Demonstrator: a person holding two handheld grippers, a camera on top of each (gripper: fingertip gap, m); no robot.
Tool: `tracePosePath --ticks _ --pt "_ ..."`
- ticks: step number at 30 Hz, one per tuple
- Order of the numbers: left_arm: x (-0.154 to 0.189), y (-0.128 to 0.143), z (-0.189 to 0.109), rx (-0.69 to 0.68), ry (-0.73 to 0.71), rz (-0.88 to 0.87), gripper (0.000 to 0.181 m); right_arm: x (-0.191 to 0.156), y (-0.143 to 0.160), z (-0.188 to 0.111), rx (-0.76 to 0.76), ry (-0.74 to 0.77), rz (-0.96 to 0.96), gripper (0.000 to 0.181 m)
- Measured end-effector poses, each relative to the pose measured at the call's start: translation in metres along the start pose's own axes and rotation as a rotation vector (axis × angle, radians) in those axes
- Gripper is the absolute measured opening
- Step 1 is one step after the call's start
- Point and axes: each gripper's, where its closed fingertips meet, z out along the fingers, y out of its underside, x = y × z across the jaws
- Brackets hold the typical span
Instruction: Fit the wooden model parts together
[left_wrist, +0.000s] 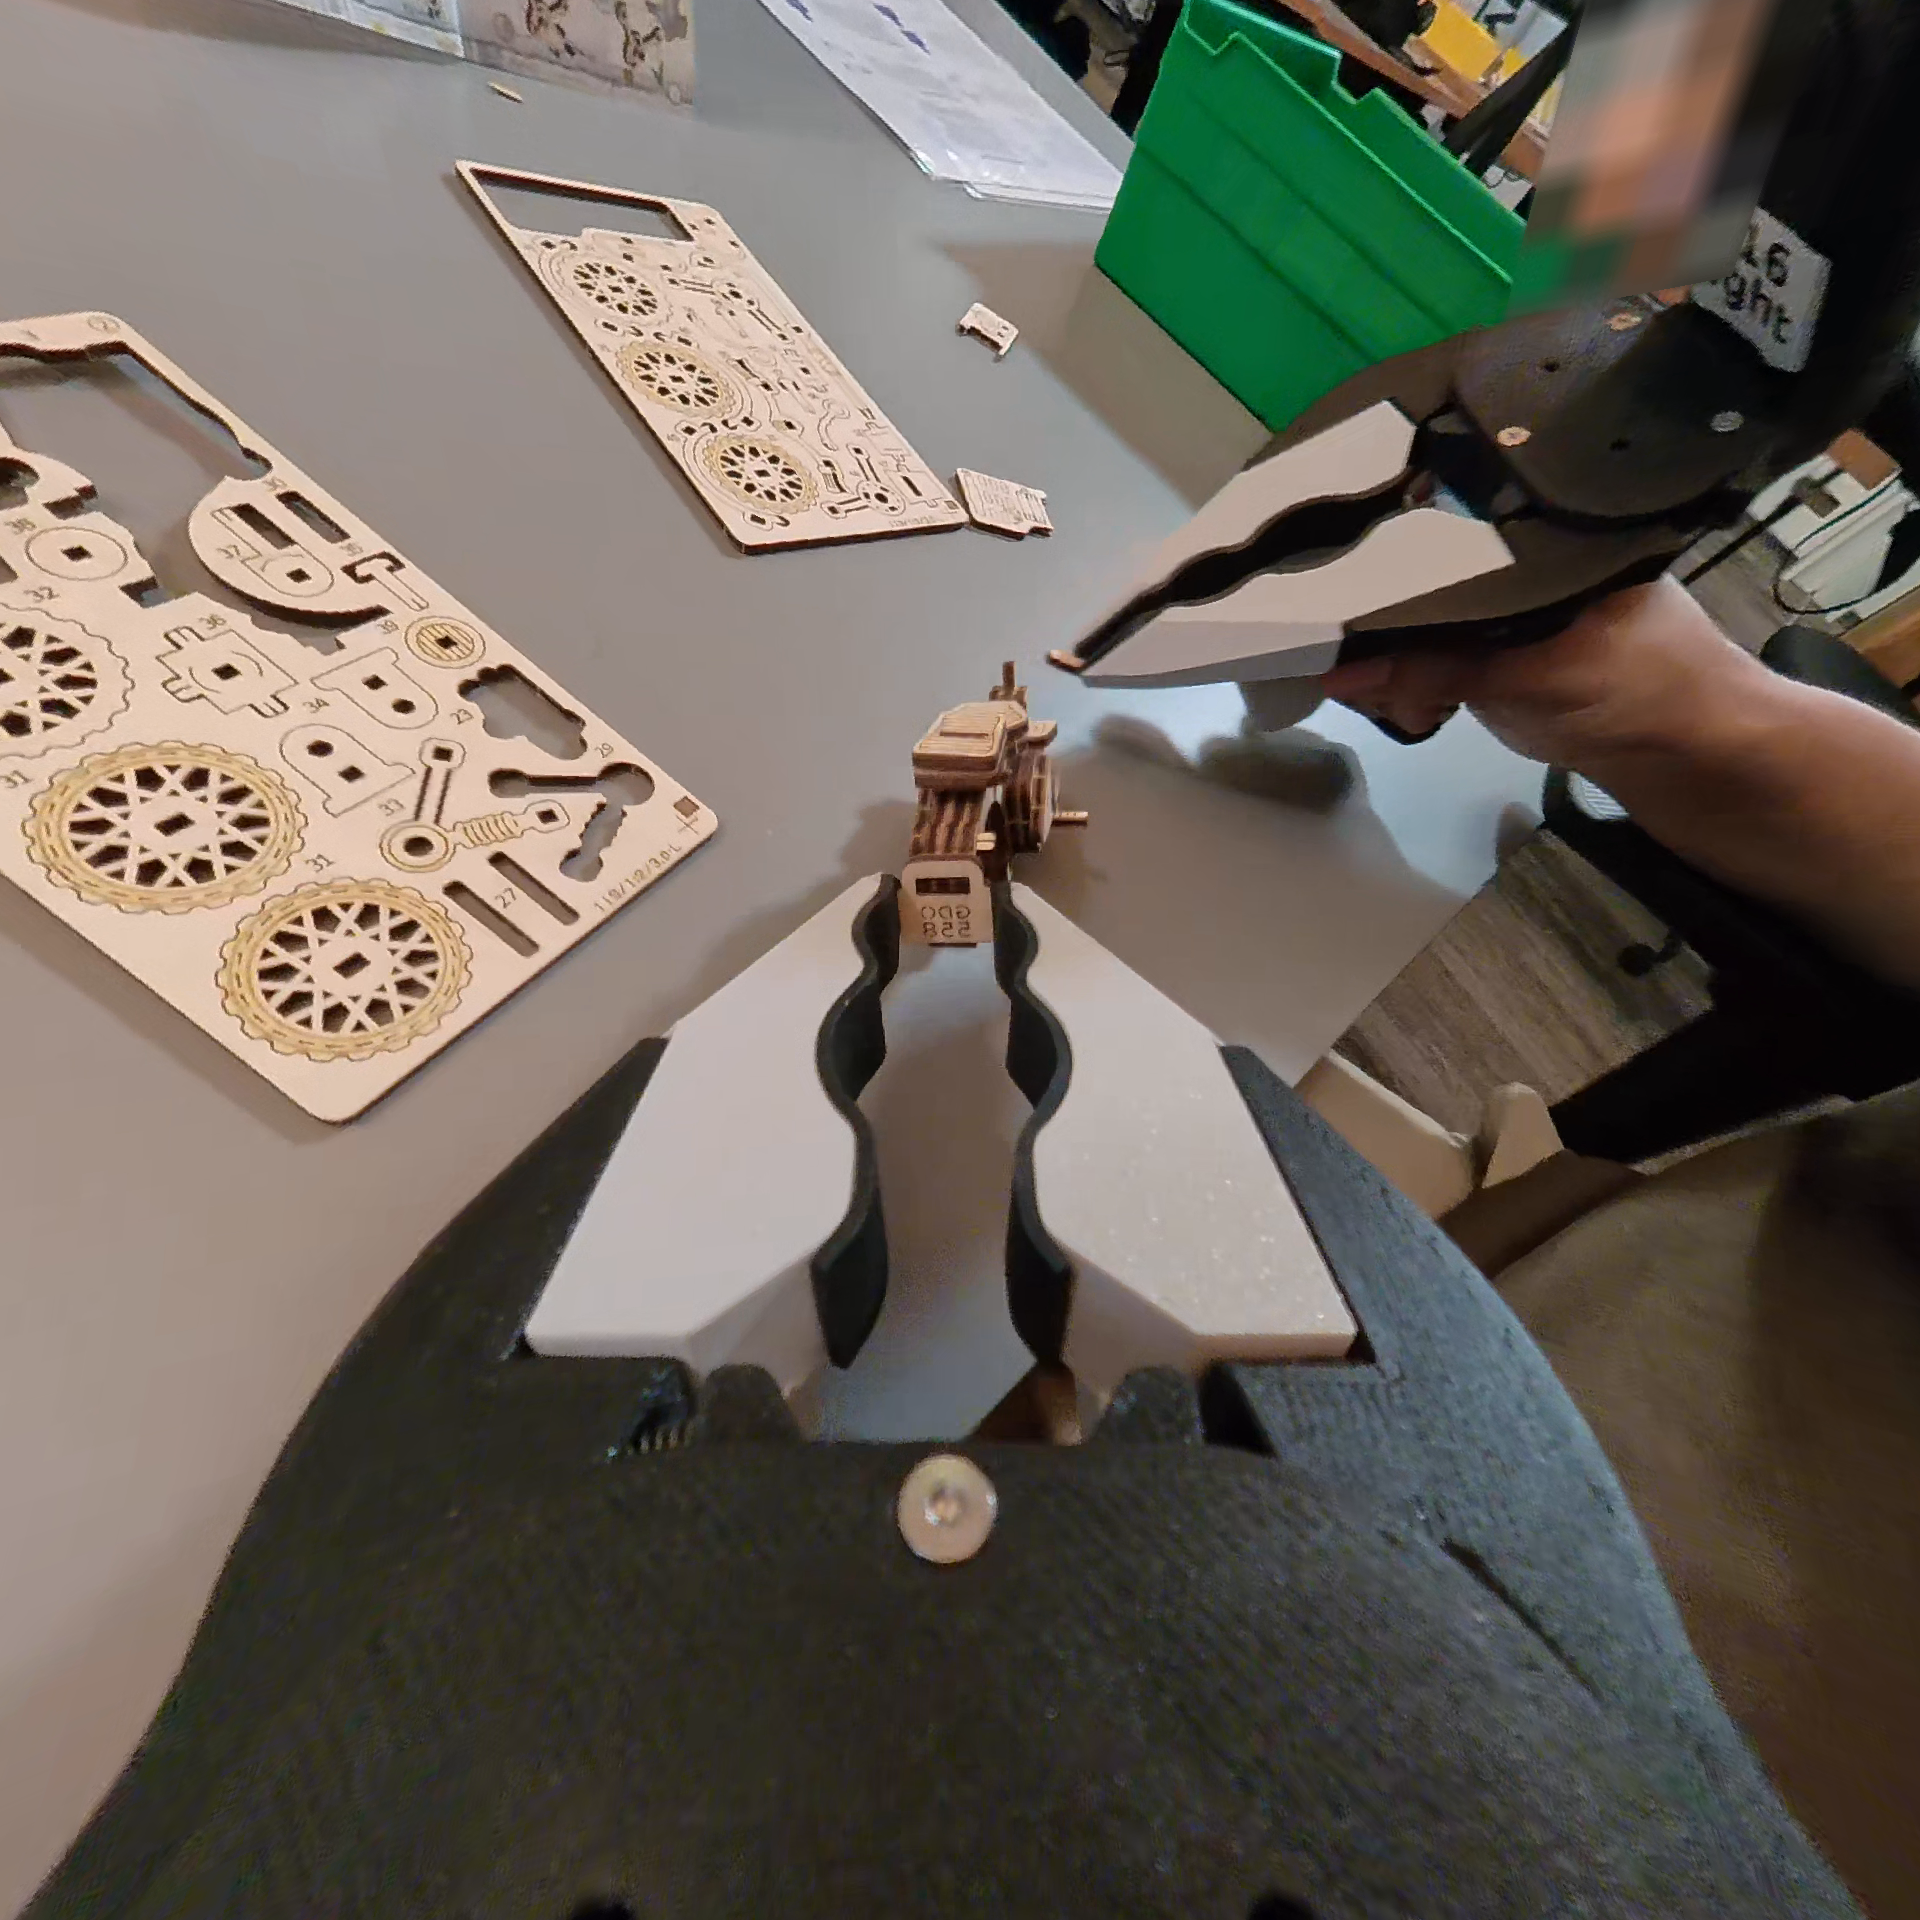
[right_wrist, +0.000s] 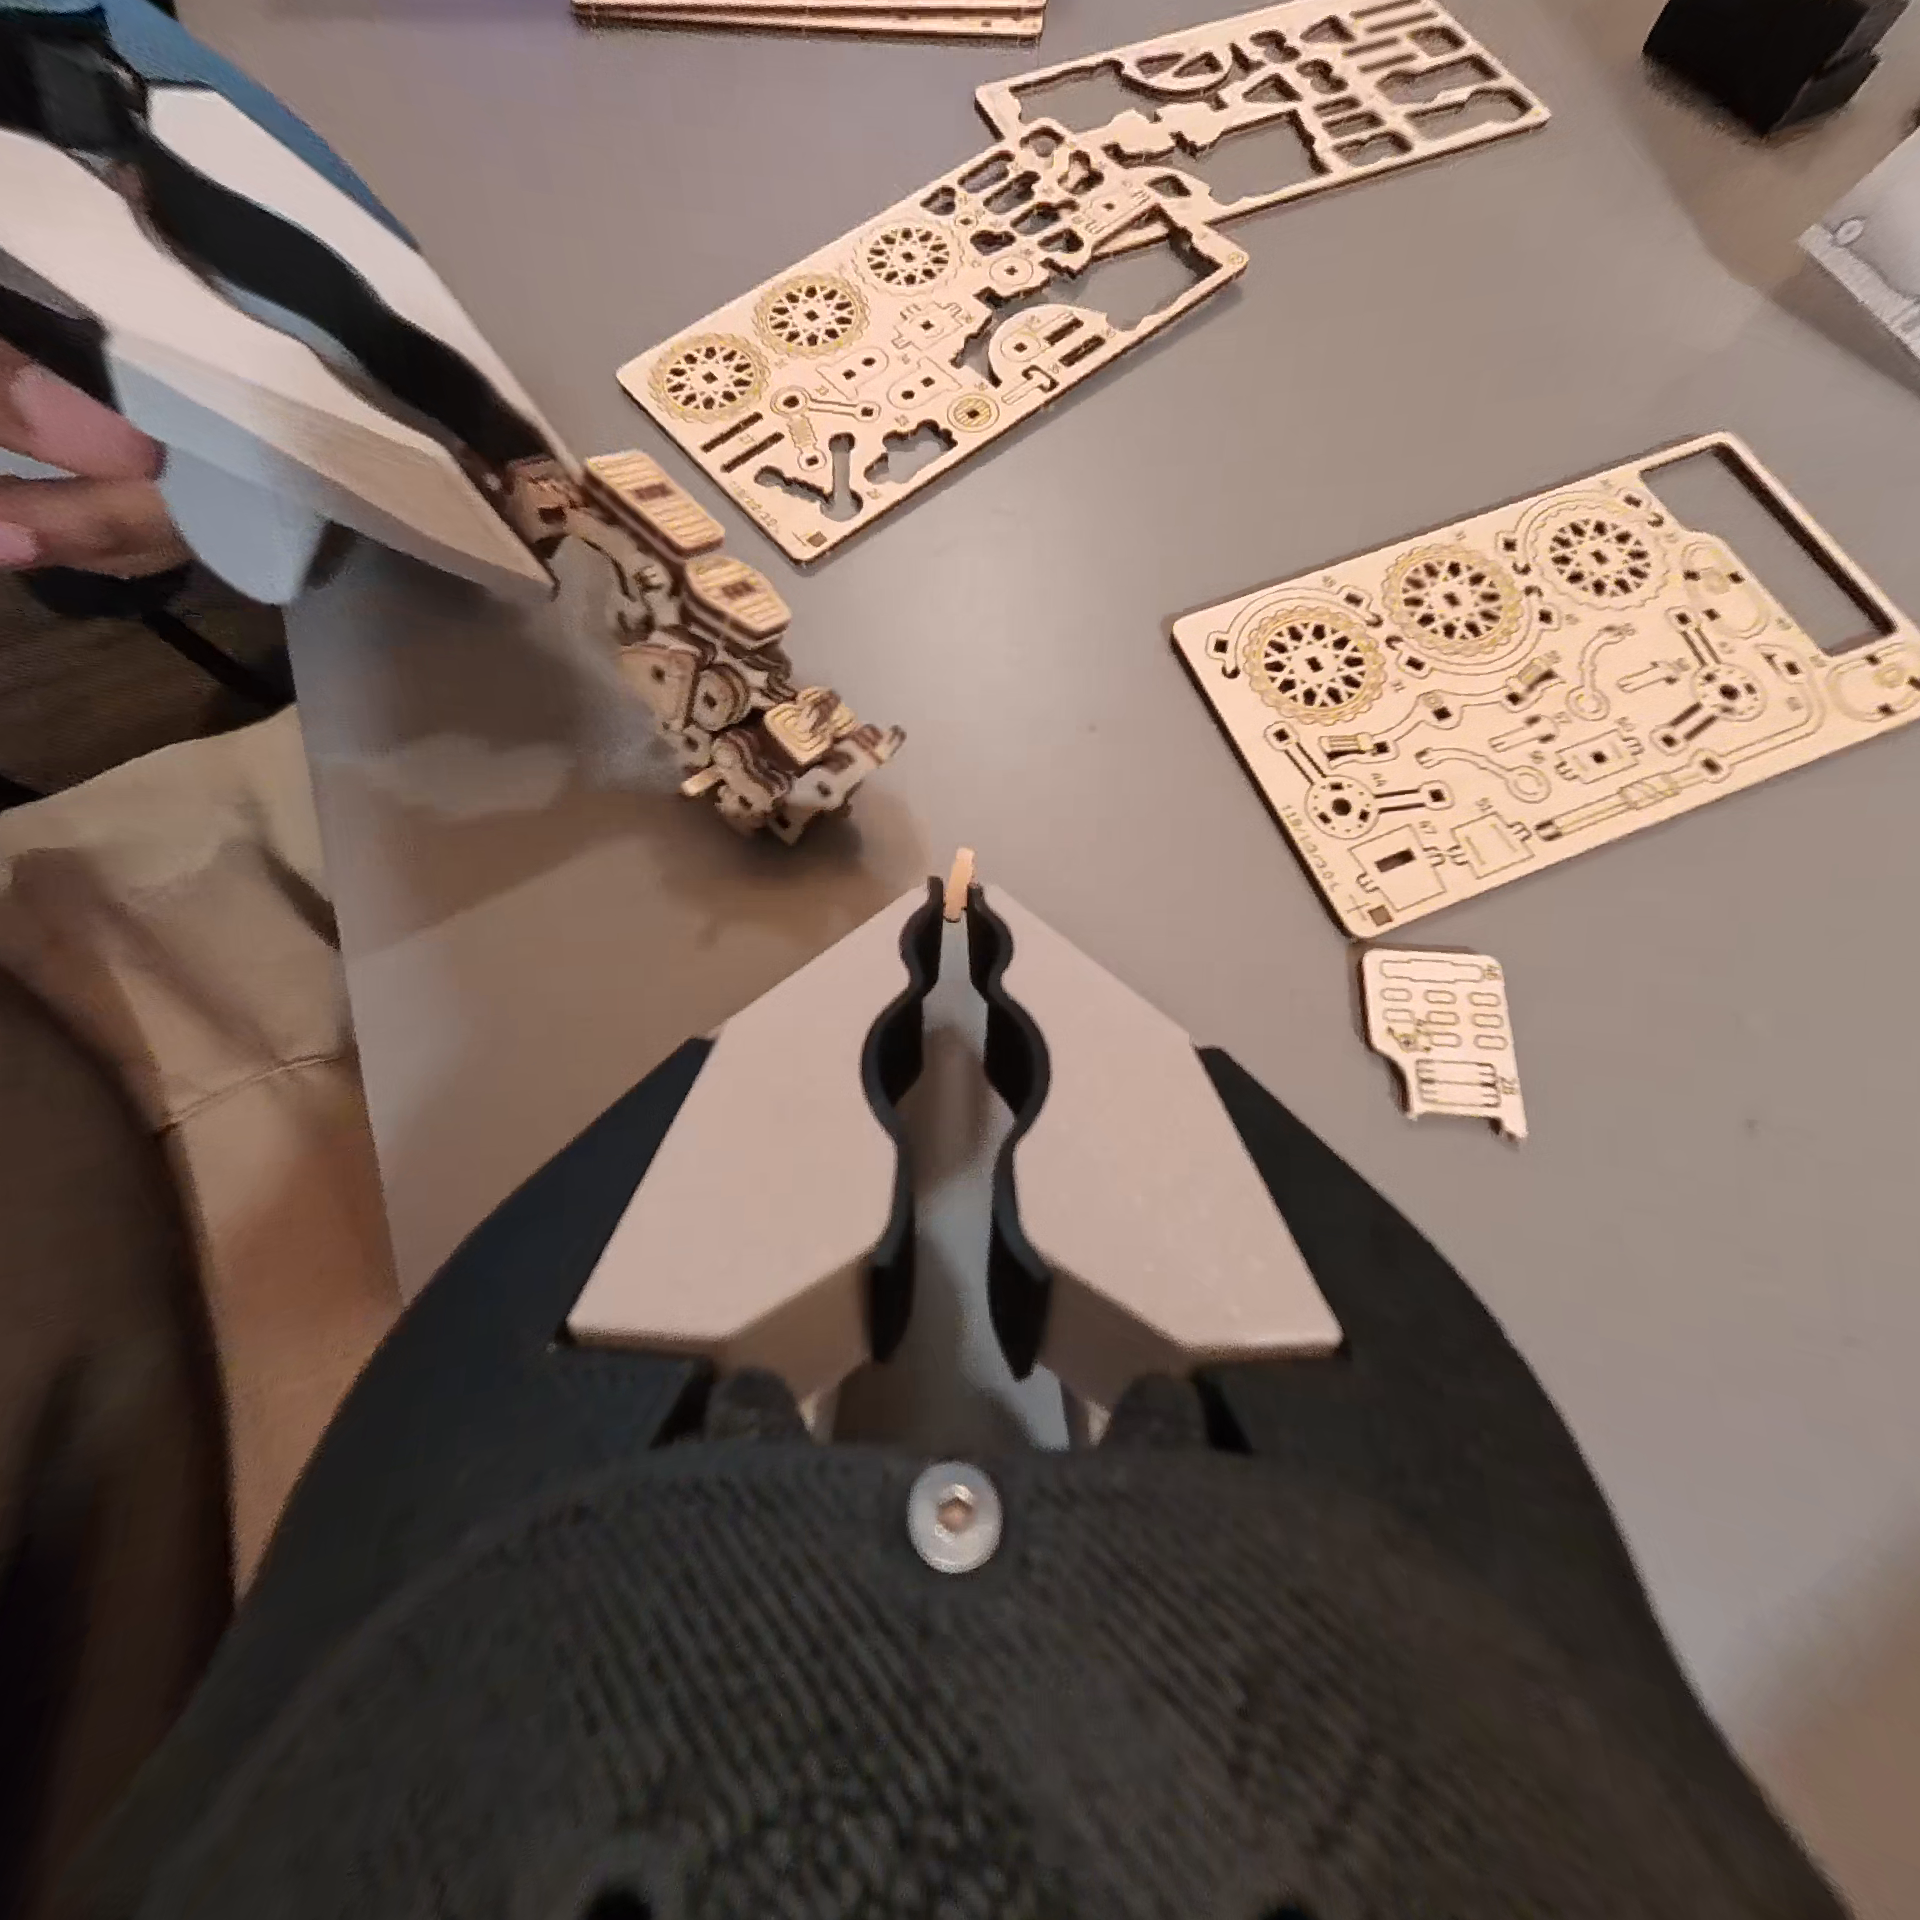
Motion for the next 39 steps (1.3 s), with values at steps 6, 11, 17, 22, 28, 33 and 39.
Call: tracePosePath --ticks 6,11,17,22,28,33,39 --pt "-0.005 -0.008 0.012 0.011 -0.014 0.003 0.015 0.003 0.008 -0.013 0.026 -0.025 0.057 0.002" --pt "-0.004 -0.012 0.022 0.008 0.013 -0.022 0.015 0.004 0.013 -0.025 0.052 -0.031 0.104 0.002" --pt "0.001 -0.017 0.028 0.01 0.066 -0.08 0.015 0.003 0.016 -0.031 0.068 -0.035 0.139 0.002" --pt "0.0 -0.022 0.03 0.022 0.079 -0.116 0.015 0.001 0.02 -0.031 0.067 -0.054 0.163 0.002" --pt "-0.001 -0.022 0.031 0.02 0.079 -0.133 0.015 0.0 0.02 -0.03 0.075 -0.078 0.179 0.002" --pt "-0.002 -0.02 0.033 0.002 0.086 -0.151 0.015 -0.002 0.018 -0.03 0.08 -0.096 0.18 0.002" --pt "0.0 -0.019 0.036 -0.007 0.095 -0.164 0.015 -0.003 0.018 -0.03 0.087 -0.111 0.189 0.002"
